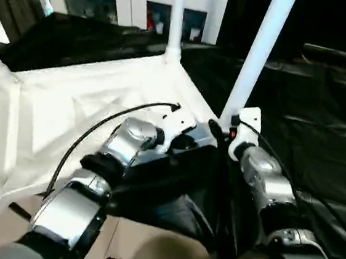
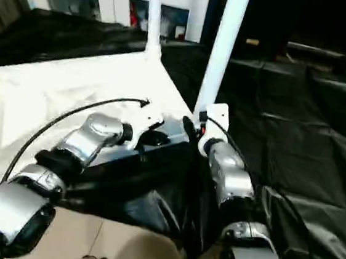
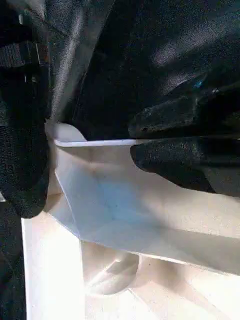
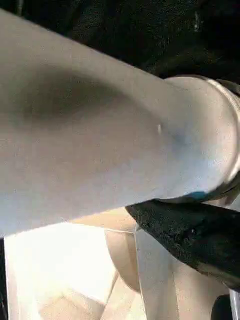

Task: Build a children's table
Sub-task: Rotate leg to tighten

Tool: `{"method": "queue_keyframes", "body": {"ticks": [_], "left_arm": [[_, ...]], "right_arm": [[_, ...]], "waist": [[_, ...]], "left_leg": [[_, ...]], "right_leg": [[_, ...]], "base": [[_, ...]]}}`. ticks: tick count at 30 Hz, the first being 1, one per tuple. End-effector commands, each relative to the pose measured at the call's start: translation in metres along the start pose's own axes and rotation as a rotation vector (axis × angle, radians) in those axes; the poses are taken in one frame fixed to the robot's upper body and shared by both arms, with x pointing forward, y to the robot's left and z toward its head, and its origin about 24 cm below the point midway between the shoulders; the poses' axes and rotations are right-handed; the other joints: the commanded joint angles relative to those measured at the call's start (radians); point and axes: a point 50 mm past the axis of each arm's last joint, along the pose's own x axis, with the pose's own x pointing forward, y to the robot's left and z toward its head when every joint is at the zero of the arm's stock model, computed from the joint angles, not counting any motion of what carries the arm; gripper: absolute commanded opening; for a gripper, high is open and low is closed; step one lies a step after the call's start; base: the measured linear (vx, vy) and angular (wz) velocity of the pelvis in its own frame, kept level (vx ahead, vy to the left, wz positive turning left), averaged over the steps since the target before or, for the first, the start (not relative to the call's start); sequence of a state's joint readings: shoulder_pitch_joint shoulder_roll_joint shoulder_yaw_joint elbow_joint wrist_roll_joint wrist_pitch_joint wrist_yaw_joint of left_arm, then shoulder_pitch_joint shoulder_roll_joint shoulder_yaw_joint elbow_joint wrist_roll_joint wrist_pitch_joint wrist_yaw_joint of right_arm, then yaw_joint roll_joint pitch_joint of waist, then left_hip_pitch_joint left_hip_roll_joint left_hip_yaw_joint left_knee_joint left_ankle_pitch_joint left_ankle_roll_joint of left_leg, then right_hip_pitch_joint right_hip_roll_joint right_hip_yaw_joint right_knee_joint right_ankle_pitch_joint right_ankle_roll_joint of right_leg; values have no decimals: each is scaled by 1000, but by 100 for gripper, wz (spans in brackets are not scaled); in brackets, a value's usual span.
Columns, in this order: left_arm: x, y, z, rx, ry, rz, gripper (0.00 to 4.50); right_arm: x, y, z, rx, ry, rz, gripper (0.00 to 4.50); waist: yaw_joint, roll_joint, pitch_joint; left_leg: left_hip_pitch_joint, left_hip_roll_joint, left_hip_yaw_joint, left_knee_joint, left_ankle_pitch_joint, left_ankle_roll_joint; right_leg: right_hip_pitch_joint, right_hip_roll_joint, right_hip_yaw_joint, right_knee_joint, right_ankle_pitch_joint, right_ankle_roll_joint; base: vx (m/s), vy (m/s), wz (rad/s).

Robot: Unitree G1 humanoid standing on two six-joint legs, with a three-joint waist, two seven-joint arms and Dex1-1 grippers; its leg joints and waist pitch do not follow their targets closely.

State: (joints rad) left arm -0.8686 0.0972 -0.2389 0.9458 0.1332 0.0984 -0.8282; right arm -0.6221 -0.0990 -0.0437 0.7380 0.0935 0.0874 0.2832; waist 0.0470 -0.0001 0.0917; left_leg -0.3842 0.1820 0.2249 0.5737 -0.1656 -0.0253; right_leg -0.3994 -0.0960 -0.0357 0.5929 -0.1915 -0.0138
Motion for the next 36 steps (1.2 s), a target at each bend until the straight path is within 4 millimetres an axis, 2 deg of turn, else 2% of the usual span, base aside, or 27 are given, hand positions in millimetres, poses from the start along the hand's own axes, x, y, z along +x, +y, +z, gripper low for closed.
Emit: {"method": "queue_keyframes", "body": {"ticks": [1,4,7,8,9,11,12,13,18,19,20,24,28,34,36], "left_arm": [[12,-9,17,-2,-92,4,0],[7,-6,13,18,-87,-20,0],[-2,-6,7,56,-88,-96,0],[-5,-6,4,64,-90,-121,0],[-12,-6,-2,79,-92,-176,0],[-21,-5,-8,91,-83,-229,0],[-27,-4,-12,100,-79,-265,0],[-29,-4,-13,105,-78,-278,0],[-50,-2,-21,106,-76,-392,0],[-54,-1,-23,109,-66,-408,0],[-57,0,-24,110,-60,-412,0],[-62,2,-26,112,-58,-419,0],[-63,2,-25,112,-61,-427,0],[-60,-2,-24,113,-73,-430,0],[-55,-2,-25,115,-73,-386,0]], "right_arm": [[2,29,-27,3,110,136,343],[1,21,-19,-24,66,151,379],[-3,8,-13,-78,59,194,379],[-6,4,-11,-87,51,223,379],[-11,-2,-5,-99,37,307,379],[-21,-7,-1,-150,45,428,379],[-28,-9,1,-189,51,515,379],[-31,-9,2,-203,55,547,379],[-56,-18,8,-259,103,765,379],[-59,-20,9,-269,116,793,379],[-62,-21,9,-272,125,812,379],[-65,-24,9,-275,147,839,379],[-64,-23,9,-264,150,844,336],[-64,-15,4,-233,156,860,288],[-61,-15,-5,-229,191,790,283]], "waist": [[0,-12,-59],[1,-12,-59],[2,-14,-60],[3,-15,-61],[4,-17,-63],[7,-14,-63],[11,-16,-65],[18,-13,-68],[23,-11,-73],[23,-10,-72],[23,-13,-69],[23,-12,-66],[22,-13,-63],[23,-16,-66],[22,-16,-65]], "left_leg": [[26,48,-35,-76,-276,22],[26,49,-36,-77,-286,27],[22,50,-37,-76,-264,39],[23,50,-35,-73,-252,47],[16,48,-33,-68,-221,70],[16,48,-31,-65,-197,88],[15,51,-29,-62,-160,110],[13,53,-28,-57,-127,129],[14,57,-24,-49,-70,163],[15,57,-24,-50,-74,162],[14,57,-23,-50,-91,160],[14,59,-23,-52,-118,142],[15,59,-23,-56,-154,110],[14,57,-23,-53,-123,116],[13,57,-23,-53,-121,118]], "right_leg": [[23,-58,35,-84,-276,-185],[23,-59,34,-87,-297,-186],[25,-58,33,-83,-267,-188],[27,-58,33,-80,-242,-196],[34,-58,33,-74,-195,-209],[34,-57,33,-70,-153,-220],[39,-53,31,-62,-93,-229],[40,-51,29,-52,-31,-242],[39,-47,25,-31,103,-300],[37,-47,24,-33,95,-302],[36,-48,25,-35,70,-302],[31,-49,25,-39,9,-300],[29,-51,28,-46,-63,-285],[30,-51,28,-41,-31,-282],[28,-50,28,-41,-28,-282]], "base": [[0,0,0],[0,0,0],[0,0,0],[0,0,0],[0,0,0],[0,0,0],[0,0,0],[0,0,0],[0,0,0],[0,0,0],[0,0,0],[0,0,0],[0,0,0],[0,0,0],[0,0,0]]}}
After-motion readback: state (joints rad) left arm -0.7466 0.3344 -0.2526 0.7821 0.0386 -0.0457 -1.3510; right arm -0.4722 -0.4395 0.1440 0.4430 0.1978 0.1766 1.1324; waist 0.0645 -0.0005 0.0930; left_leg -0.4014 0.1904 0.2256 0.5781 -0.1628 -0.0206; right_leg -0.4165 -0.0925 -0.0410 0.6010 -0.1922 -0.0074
